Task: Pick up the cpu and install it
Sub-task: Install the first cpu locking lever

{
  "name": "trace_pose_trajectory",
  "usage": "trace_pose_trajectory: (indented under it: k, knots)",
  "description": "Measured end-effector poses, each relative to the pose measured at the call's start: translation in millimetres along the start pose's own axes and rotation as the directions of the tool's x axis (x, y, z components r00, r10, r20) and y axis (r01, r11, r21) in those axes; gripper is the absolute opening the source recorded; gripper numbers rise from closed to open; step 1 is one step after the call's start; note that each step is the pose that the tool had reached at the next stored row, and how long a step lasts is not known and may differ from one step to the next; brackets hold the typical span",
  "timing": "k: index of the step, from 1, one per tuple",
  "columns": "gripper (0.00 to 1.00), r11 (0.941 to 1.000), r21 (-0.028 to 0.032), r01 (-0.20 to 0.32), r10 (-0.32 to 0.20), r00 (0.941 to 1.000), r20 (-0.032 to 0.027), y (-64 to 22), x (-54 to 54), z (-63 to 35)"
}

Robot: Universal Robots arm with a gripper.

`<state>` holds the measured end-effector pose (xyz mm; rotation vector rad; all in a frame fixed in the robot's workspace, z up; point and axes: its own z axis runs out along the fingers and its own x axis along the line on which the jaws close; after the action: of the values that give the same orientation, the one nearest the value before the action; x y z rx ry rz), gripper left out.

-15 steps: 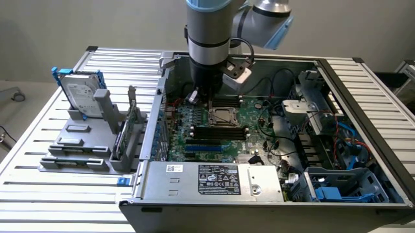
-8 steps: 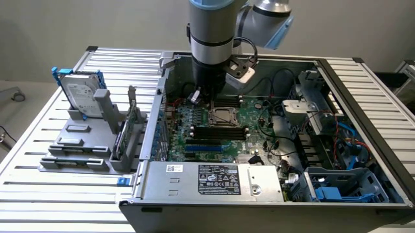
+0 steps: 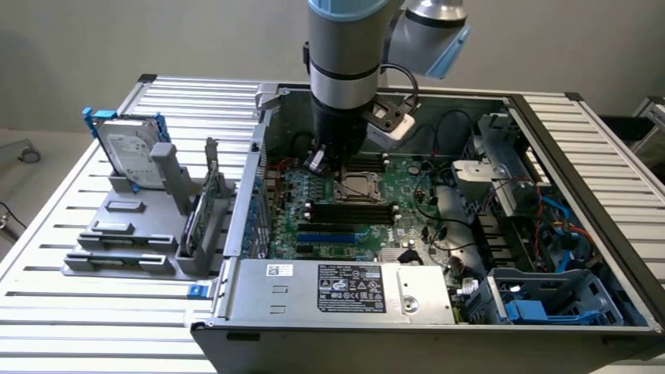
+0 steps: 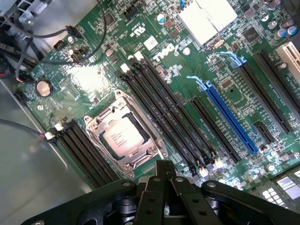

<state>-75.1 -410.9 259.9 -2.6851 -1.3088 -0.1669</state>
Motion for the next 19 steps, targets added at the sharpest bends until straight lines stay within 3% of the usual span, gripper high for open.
trace_pose_trajectory:
  k: [13,19]
  knots:
    - [0.11,1.0000,-0.0020,-0.001,0.001,1.0000,-0.0013,4.3,-3.6,19.7]
    - [0.11,1.0000,-0.0019,-0.004,0.004,1.0000,-0.0015,5.5,-6.1,22.1]
